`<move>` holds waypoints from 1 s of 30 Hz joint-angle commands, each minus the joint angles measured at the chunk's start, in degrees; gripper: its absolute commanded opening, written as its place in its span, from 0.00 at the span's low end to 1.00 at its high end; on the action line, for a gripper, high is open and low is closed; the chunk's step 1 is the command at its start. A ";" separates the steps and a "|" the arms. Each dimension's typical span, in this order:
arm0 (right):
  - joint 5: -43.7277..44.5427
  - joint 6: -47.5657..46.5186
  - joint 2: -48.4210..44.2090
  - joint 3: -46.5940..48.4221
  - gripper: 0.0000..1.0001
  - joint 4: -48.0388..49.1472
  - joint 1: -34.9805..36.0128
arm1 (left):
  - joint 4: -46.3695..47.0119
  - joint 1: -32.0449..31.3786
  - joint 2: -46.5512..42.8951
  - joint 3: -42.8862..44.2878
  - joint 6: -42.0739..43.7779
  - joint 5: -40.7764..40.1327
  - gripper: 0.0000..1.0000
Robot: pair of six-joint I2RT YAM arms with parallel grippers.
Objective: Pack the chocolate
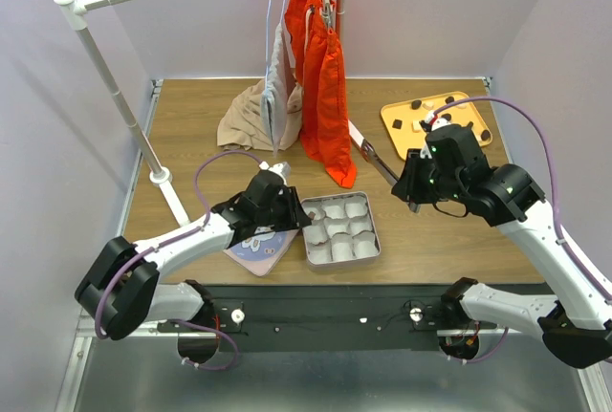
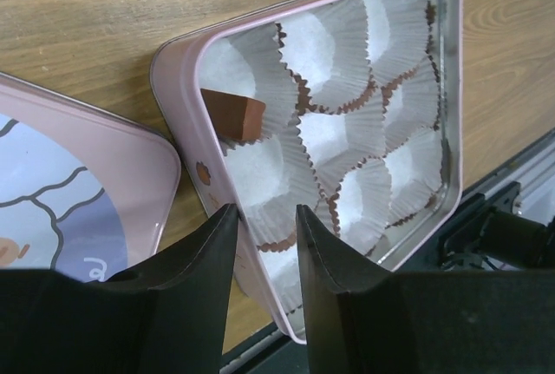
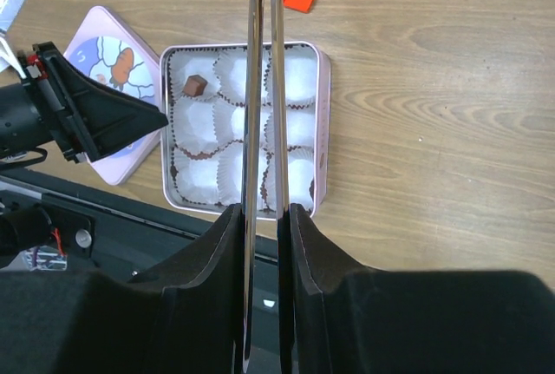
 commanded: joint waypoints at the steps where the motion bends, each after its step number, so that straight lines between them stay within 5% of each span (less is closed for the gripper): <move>1: 1.26 -0.11 0.50 -0.09 0.33 0.17 0.30 | -0.76 -1.65 3.20 2.74 1.78 -4.41 0.40; 8: 1.52 -0.29 0.77 -0.35 0.33 0.26 0.30 | -1.99 -2.00 3.90 4.50 1.69 -6.79 0.33; 15: 2.04 -0.64 1.12 -0.53 0.33 0.26 0.30 | -1.73 -1.91 6.27 5.91 1.78 -8.81 0.15; 30: 2.57 -0.73 1.47 -0.70 0.33 0.17 0.30 | -2.43 -1.83 11.11 10.65 2.57 -12.68 0.14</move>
